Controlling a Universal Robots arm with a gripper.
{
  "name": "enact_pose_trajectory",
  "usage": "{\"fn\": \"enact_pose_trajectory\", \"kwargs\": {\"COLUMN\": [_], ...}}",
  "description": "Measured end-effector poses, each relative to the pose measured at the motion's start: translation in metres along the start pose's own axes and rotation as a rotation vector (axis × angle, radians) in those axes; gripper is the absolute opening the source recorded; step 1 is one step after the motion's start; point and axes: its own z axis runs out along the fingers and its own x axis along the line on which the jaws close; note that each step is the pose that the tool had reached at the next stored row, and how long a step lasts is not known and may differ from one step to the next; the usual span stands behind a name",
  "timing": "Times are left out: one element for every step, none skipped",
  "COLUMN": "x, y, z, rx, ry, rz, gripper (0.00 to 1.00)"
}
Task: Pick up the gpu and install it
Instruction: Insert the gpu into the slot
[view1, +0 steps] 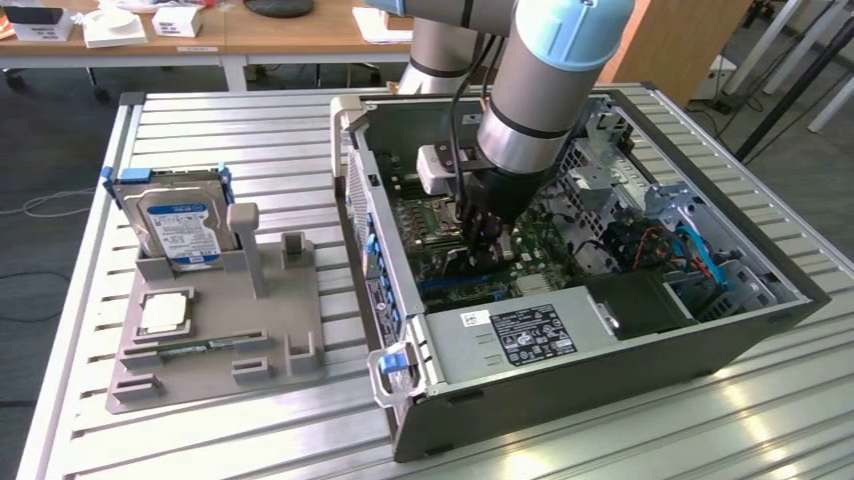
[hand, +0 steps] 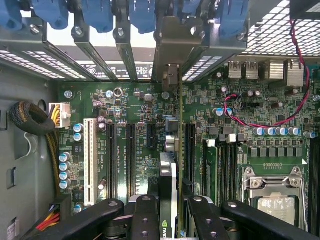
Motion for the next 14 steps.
{"fn": "enact_pose_trajectory", "kwargs": {"x": [-0.0001, -0.0003, -0.0003, -0.0003, -0.0004, -0.0004, -0.0004, -0.0006, -0.0008, -0.0007, -0.0007, -0.0007, -0.0007, -0.0008], "y": [-0.0001, 0.0000, 0.0000, 0.0000, 0.0000, 0.0000, 0.0000, -0.0001, -0.0001, -0.0001, -0.0001, -0.0001, 0.0000, 0.0000], "z": [0.0001, 0.0002, 0.0002, 0.0002, 0.0002, 0.0002, 0.0002, 0.0003, 0.0004, 0.0005, 0.0005, 0.0005, 0.0006, 0.0006], "rx": [0.0002, 0.0003, 0.0003, 0.0003, 0.0003, 0.0004, 0.0004, 0.0004, 0.0004, 0.0004, 0.0004, 0.0004, 0.0004, 0.0004], "ry": [-0.0001, -0.0001, -0.0002, -0.0002, -0.0002, -0.0002, -0.0003, -0.0002, -0.0001, 0.0000, -0.0001, 0.0000, -0.0001, -0.0001], "rz": [0.001, 0.003, 0.004, 0.005, 0.005, 0.005, 0.006, 0.006, 0.006, 0.005, 0.005, 0.006, 0.006, 0.006], "gripper": [0.27, 0.27, 0.27, 0.27, 0.27, 0.27, 0.27, 0.27, 0.27, 0.27, 0.27, 0.27, 0.27, 0.27]}}
